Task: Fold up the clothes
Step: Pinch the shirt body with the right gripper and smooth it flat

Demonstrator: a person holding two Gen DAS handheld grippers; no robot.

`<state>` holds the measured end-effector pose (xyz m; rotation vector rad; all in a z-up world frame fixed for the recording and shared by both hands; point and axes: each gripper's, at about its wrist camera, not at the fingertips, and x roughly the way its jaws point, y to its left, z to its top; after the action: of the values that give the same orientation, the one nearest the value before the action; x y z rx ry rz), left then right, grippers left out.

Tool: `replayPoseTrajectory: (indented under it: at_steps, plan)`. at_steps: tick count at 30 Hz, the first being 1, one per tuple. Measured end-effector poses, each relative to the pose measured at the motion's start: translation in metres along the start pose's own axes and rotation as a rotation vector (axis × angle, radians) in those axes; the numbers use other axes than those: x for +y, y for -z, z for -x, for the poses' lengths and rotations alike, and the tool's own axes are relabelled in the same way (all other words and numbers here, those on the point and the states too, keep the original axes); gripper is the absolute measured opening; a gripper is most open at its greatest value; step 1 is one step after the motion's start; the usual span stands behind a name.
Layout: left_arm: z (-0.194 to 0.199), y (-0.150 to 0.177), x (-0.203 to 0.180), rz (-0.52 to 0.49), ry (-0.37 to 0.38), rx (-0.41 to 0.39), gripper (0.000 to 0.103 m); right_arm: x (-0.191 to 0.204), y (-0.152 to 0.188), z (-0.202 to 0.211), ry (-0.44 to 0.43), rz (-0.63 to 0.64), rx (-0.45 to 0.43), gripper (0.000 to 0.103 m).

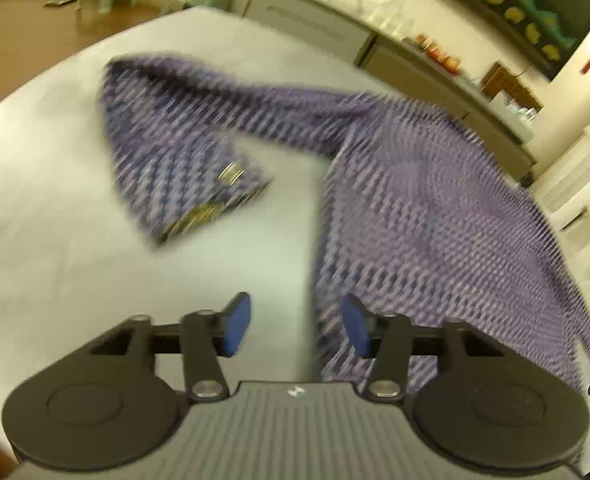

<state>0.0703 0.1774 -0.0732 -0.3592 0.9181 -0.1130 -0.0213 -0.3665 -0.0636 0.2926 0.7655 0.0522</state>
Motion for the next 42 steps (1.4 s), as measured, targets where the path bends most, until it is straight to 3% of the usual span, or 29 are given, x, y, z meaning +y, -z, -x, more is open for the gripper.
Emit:
replayPoseTrajectory:
  at_steps: [1,4,7,9,10,14,19,20,22,23,24,28,31,32,33,35,37,39,41,42]
  plan:
    - [-0.003,-0.012,-0.009,-0.018,0.003,-0.021,0.055,0.002,-0.01,0.001,-0.005,-0.007,-0.032,0.064]
    - [-0.02,-0.059,-0.041,-0.131,-0.027,-0.075,0.075,0.003,-0.052,-0.01,0.017,0.018,-0.08,0.072]
    - [-0.049,-0.107,-0.063,-0.213,-0.119,-0.09,0.085,0.004,-0.099,-0.038,0.085,0.07,-0.096,0.074]
    - [-0.075,-0.14,-0.074,-0.232,-0.172,-0.092,0.085,-0.001,-0.132,-0.063,0.114,0.082,-0.111,0.088]
    - [-0.088,-0.156,-0.079,-0.231,-0.197,-0.093,0.085,-0.004,-0.148,-0.078,0.124,0.086,-0.115,0.09]
    - [-0.159,-0.203,-0.106,-0.257,-0.218,-0.072,0.085,-0.011,-0.211,-0.146,0.142,0.119,-0.1,0.09]
    - [-0.248,-0.221,-0.162,-0.44,-0.279,-0.012,0.082,-0.006,-0.255,-0.243,0.096,0.167,-0.045,0.09]
    - [-0.261,-0.222,-0.169,-0.458,-0.288,-0.005,0.081,-0.004,-0.261,-0.263,0.085,0.176,-0.03,0.085]
    - [-0.288,-0.225,-0.182,-0.49,-0.306,0.007,0.081,-0.002,-0.268,-0.3,0.083,0.195,0.013,0.064]
    - [-0.294,-0.23,-0.184,-0.477,-0.305,0.006,0.081,-0.002,-0.27,-0.309,0.102,0.206,0.025,0.032]
    - [-0.299,-0.235,-0.185,-0.461,-0.302,0.004,0.081,-0.003,-0.272,-0.318,0.121,0.216,0.036,0.024]
    - [-0.317,-0.252,-0.195,-0.444,-0.299,0.0,0.079,-0.01,-0.289,-0.337,0.181,0.229,0.054,0.021]
    - [-0.323,-0.257,-0.204,-0.44,-0.394,-0.023,0.076,-0.001,-0.295,-0.349,0.278,0.31,0.046,0.021]
    - [-0.325,-0.259,-0.207,-0.438,-0.425,-0.031,0.069,0.001,-0.295,-0.351,0.334,0.337,0.042,0.021]
    - [-0.322,-0.262,-0.206,-0.411,-0.428,-0.035,0.064,0.003,-0.295,-0.351,0.388,0.363,0.039,0.022]
    - [-0.302,-0.266,-0.195,-0.342,-0.358,-0.068,0.064,0.006,-0.293,-0.34,0.436,0.387,0.011,0.024]
    - [-0.277,-0.261,-0.185,-0.329,-0.279,-0.096,0.064,0.013,-0.287,-0.307,0.384,0.362,-0.08,0.032]
    - [-0.266,-0.248,-0.181,-0.408,-0.214,-0.053,0.065,0.022,-0.271,-0.283,0.26,0.352,-0.077,0.035]
    - [-0.268,-0.233,-0.176,-0.495,-0.264,-0.013,0.062,0.031,-0.249,-0.267,0.12,0.355,-0.023,0.034]
    - [-0.272,-0.227,-0.173,-0.537,-0.308,0.0,0.059,0.032,-0.238,-0.267,0.111,0.375,0.018,0.033]
